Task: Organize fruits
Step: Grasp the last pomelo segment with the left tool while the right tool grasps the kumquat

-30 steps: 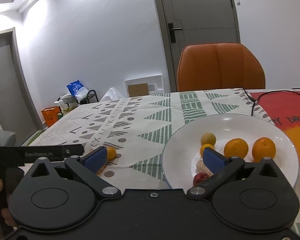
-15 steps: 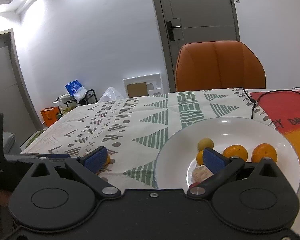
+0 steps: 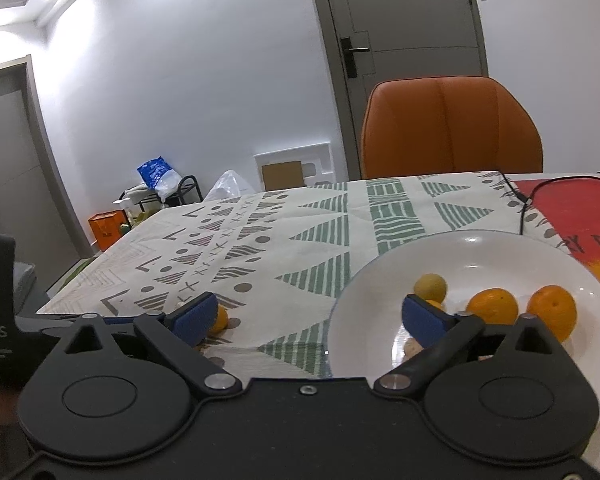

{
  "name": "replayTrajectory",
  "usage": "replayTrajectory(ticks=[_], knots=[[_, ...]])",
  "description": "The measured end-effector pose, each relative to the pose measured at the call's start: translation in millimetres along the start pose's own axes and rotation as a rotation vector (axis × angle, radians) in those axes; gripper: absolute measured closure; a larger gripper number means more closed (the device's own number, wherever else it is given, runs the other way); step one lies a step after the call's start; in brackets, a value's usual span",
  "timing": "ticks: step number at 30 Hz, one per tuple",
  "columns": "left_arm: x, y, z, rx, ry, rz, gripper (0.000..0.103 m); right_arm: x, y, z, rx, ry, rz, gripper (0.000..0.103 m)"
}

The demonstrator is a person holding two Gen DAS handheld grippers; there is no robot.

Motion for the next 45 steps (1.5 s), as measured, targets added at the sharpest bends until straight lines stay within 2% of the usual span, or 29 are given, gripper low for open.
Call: replayTrajectory(ticks=[2, 5, 11, 17, 29, 31, 33, 45], knots=[[2.9, 0.3, -1.3, 0.000, 0.013, 0.001, 0.041, -2.5, 1.2, -4.2, 0.011, -0.012, -0.007, 0.017], [6.3, -0.1, -3.9, 0.005, 0.028, 0.001, 0.052, -4.9, 2.6, -9.7, 0.017, -0.025, -0.014, 0.018], [12.5, 0.7, -14.2, 0.020, 0.035, -0.004, 0.064, -8.9, 5.1, -18.0, 0.017, -0.037, -0.021, 0.018], [16.1, -1.1, -17.5, 0.038, 0.029, 0.017, 0.064, -11.7, 6.7, -25.9, 0.023, -0.056, -0.025, 0.019], [-2.9, -0.9, -11.2, 0.029, 0.005, 0.012, 0.064, -12.5, 3.9, -22.5, 0.024, -0.048, -0.027, 0.023], [-3.8, -1.4, -11.7, 0.028, 0.007, 0.015, 0.066, -14.1, 3.7, -23.1, 0.025, -0.051, -0.027, 0.024], [-3.8, -1.8, -14.8, 0.051, 0.018, 0.017, 0.070, -16.3, 4.3, -24.8, 0.026, -0.055, -0.029, 0.024], [14.9, -7.0, -40.9, 0.080, -0.022, 0.042, 0.070, -32.9, 4.6, -41.6, 0.042, -0.101, -0.056, 0.029]])
Point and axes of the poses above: each gripper's, at about its wrist camera, not at the fingertips, and x roughly against the way its jaws point, z to its right, y to its underside, the point moved 3 cm from there along -x, roughly the way its jaws point, and after that the axes turned 10 degrees about z, right-handed, at the moved point
